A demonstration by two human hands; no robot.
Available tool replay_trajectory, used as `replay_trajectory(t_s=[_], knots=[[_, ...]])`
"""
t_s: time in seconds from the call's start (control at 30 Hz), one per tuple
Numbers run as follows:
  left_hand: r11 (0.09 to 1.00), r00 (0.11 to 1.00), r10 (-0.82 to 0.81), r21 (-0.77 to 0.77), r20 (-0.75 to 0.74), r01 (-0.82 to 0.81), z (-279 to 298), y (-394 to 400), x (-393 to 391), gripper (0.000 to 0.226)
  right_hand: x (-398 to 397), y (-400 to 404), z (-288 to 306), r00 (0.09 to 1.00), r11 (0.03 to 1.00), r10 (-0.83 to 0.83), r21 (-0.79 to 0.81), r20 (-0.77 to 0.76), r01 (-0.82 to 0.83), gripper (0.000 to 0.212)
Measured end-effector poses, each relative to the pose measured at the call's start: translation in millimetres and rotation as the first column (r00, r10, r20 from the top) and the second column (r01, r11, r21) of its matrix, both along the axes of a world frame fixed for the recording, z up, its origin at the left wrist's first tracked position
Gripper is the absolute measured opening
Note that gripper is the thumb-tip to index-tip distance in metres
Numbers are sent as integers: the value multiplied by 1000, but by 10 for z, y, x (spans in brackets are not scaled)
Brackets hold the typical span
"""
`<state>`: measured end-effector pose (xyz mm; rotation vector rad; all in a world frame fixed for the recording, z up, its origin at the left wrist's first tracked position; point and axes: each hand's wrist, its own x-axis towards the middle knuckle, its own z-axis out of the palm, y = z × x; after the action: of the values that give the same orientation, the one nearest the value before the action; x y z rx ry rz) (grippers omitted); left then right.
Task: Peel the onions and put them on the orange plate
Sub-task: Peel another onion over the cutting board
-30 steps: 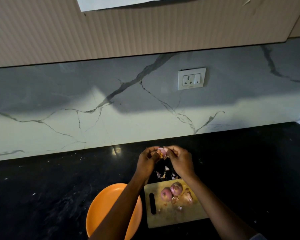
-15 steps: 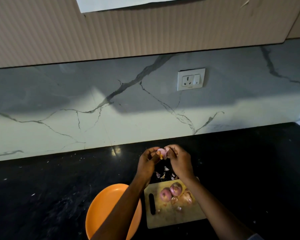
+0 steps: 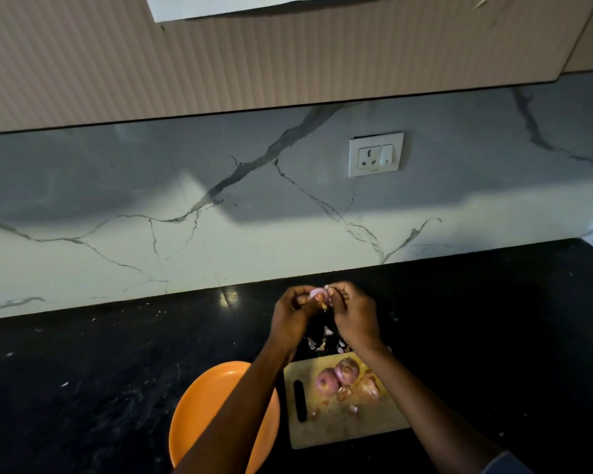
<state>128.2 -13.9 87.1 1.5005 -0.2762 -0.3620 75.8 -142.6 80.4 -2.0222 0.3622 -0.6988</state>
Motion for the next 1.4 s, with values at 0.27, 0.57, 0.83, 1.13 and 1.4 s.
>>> replay_trajectory(t_s=[0.27, 0.57, 0.83, 1.13, 1.4], knots=[[995, 993, -63, -83, -105, 54, 11, -1, -17, 24, 43, -19, -44, 997, 990, -67, 126, -25, 70, 13], [994, 988, -108, -38, -115, 104, 62, 13, 48, 25, 73, -44, -16, 996, 970, 8, 243, -90, 14, 14], [988, 962, -100, -139, -254, 66, 34, 38, 38, 12, 101, -47, 9, 1000, 758, -23, 652, -4, 20, 12], [993, 966, 17, -105, -259, -45, -3, 74, 35, 18, 49, -175, -140, 978, 998, 48, -32, -201, -56, 15], [989, 971, 31, -132, -238, -64, -27, 97, 56, 18, 47, -162, -12, 972, 985, 157, 98, -174, -142, 25]])
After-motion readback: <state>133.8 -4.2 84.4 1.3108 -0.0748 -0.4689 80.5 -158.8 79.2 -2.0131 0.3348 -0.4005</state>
